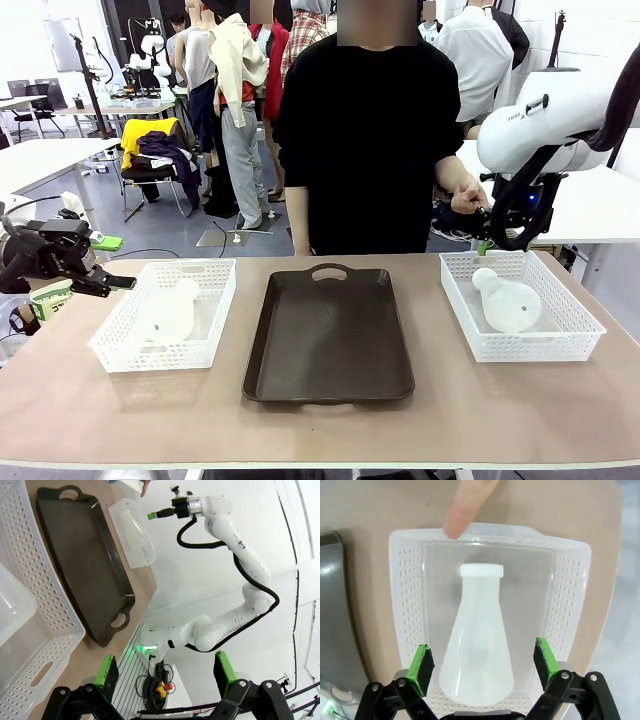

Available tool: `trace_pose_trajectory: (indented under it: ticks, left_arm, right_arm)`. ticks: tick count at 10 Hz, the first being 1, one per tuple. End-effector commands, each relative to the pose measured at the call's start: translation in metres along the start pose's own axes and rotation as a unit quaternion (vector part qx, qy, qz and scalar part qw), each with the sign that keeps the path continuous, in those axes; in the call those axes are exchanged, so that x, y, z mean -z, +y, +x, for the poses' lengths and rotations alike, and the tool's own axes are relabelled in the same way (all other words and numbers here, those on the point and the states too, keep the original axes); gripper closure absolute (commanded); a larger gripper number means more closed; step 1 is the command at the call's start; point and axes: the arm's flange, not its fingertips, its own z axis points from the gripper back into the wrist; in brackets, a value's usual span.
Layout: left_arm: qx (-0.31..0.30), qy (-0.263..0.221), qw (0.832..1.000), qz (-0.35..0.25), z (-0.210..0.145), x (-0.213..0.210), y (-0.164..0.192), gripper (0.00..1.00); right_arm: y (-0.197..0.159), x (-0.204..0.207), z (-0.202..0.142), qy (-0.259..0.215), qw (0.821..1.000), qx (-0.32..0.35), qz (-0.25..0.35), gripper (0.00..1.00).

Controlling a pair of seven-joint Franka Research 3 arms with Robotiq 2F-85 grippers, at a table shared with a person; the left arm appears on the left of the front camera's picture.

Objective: Prepare the laboratory tools.
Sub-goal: Pick up the Big flask that the person points to.

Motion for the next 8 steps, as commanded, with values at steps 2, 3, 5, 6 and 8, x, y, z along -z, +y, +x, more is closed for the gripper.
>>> trace_pose_trajectory:
  ticks: [2,3,5,6,8]
  left_arm:
    - [0.002,-0.001,1.0,0.001,0.0,-0.001,-0.002,0.0]
    - [0.002,-0.001,1.0,0.001,0.0,-0.001,-0.002,0.0]
    - [0.002,-0.001,1.0,0.001,0.0,-0.001,-0.002,0.0]
    - [0.002,-0.001,1.0,0.001,0.0,-0.001,-0.002,0.0]
    - [0.002,-0.001,1.0,0.001,0.0,-0.001,-0.002,0.0]
  right_arm:
    - [-0.001,0.022,0.016,-0.016,1.0,0.023,0.008,0.0]
    - [0.0,0.033,0.019,-0.015,0.999,0.033,0.002,0.0]
    - [0.003,0.05,0.023,-0.008,0.999,0.037,0.001,0.0]
    - [0.007,0.057,0.022,-0.004,0.999,0.038,0.0,0.0]
    - [0.012,0.072,0.021,-0.006,0.999,0.041,-0.013,0.0]
